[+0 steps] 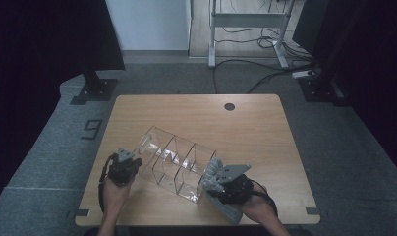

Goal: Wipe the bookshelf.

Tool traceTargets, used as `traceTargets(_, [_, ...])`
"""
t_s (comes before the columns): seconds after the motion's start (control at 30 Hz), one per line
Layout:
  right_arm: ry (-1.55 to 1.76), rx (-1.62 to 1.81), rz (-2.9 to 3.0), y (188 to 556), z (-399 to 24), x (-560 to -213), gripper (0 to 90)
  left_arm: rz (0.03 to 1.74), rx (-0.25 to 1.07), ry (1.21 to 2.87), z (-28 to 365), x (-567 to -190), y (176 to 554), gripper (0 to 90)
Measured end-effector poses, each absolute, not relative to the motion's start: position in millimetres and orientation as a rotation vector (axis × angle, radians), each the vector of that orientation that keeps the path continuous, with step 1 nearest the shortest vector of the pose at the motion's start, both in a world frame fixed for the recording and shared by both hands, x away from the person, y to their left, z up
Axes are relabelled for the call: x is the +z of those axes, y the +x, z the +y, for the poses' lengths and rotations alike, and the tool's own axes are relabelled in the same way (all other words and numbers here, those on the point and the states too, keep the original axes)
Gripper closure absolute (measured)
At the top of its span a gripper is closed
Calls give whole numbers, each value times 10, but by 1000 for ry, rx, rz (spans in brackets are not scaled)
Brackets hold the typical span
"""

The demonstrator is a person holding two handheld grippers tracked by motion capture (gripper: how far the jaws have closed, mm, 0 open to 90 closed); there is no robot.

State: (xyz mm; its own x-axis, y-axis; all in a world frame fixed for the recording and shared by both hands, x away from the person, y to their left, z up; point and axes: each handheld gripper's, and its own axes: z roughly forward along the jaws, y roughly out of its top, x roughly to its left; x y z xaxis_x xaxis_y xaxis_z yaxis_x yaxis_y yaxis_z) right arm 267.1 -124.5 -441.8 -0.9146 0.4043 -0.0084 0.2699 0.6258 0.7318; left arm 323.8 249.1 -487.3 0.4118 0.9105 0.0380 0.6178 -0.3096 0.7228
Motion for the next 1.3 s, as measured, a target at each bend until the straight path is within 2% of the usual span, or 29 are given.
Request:
traceTargets(0.33, [523, 1146, 2698, 2566, -1197, -4413, 640, 1297, 593, 2036, 2488, -4872, 3230, 874])
traceTargets(0.93, [638, 1083, 2784, 2771, -1173, -4777, 634, 1260, 565, 2039, 2525, -4881, 3237, 875])
traceTargets(1.3, [725, 1108, 2747, 2867, -1227, -4775, 630, 1230, 553, 2062, 2544, -4877, 3245, 876])
